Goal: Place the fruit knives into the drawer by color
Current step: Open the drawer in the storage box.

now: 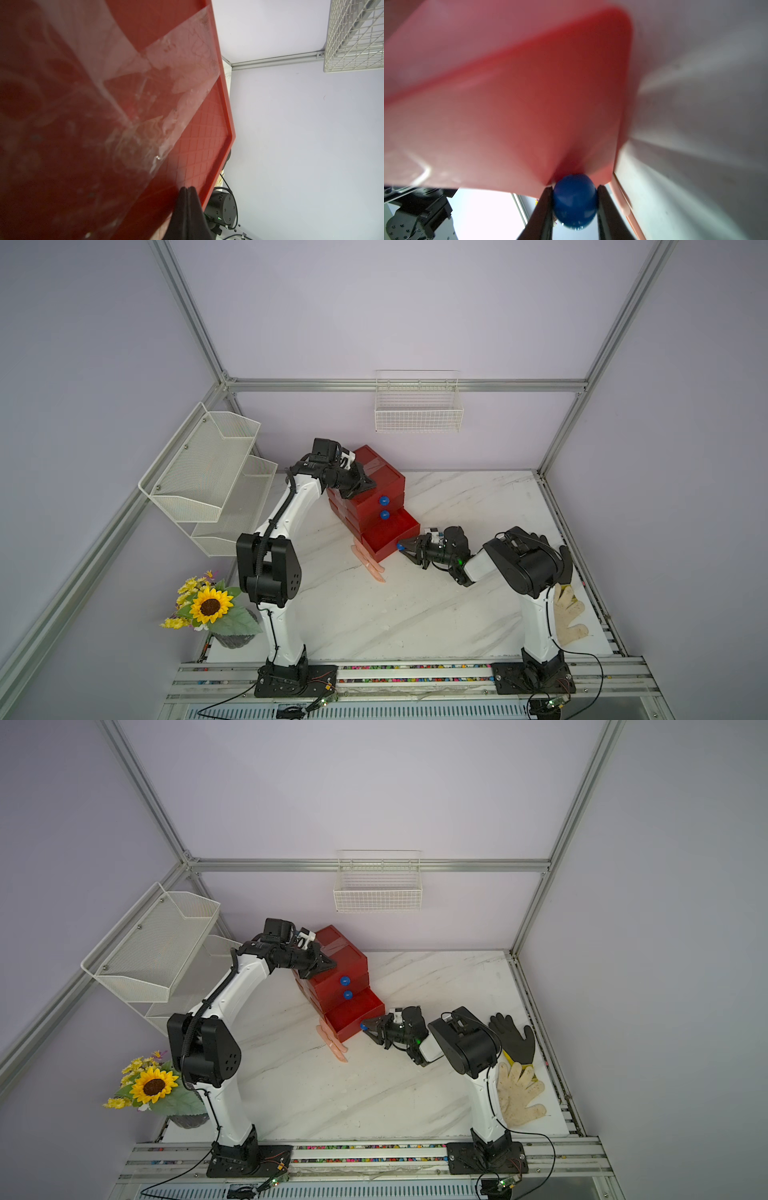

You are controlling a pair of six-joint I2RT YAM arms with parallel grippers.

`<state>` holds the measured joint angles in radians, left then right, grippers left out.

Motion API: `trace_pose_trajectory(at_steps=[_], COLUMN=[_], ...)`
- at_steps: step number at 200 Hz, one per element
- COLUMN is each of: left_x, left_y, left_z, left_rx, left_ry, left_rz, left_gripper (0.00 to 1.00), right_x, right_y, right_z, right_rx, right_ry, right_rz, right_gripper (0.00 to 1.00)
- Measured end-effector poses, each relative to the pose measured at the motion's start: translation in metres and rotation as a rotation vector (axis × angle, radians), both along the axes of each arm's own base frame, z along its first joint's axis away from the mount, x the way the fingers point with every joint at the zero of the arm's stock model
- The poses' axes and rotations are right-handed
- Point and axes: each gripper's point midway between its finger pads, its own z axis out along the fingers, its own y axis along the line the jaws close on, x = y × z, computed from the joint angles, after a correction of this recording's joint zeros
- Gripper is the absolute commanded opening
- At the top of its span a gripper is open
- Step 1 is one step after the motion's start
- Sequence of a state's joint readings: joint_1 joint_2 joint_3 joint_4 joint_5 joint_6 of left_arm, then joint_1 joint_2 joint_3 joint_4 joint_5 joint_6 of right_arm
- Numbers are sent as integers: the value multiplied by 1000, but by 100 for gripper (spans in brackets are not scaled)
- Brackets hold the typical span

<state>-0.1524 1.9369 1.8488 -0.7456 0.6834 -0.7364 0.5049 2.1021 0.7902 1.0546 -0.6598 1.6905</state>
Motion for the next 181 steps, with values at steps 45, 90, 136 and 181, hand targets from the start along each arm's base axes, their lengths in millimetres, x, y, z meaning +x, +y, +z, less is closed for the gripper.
trace_pose_trajectory(at_steps=[45,90,136,181], left_x=[0,0,-2,-21], left_y=[0,1,7,17], left_z=[0,3,20,48], left_rx=[-2,-1,28,63], left_ry=[1,3,6,-8], left_rz=[0,2,29,65], left_gripper=[0,4,56,100], right_x=[-13,-23,-31,-26], right_y=[-7,-9,-12,-15], right_z=[7,14,49,83], right_rx=[-4,-21,-90,-183], right_ry=[4,12,-83,-196], right_rz=[1,13,36,39], right_gripper=[15,81,97,97])
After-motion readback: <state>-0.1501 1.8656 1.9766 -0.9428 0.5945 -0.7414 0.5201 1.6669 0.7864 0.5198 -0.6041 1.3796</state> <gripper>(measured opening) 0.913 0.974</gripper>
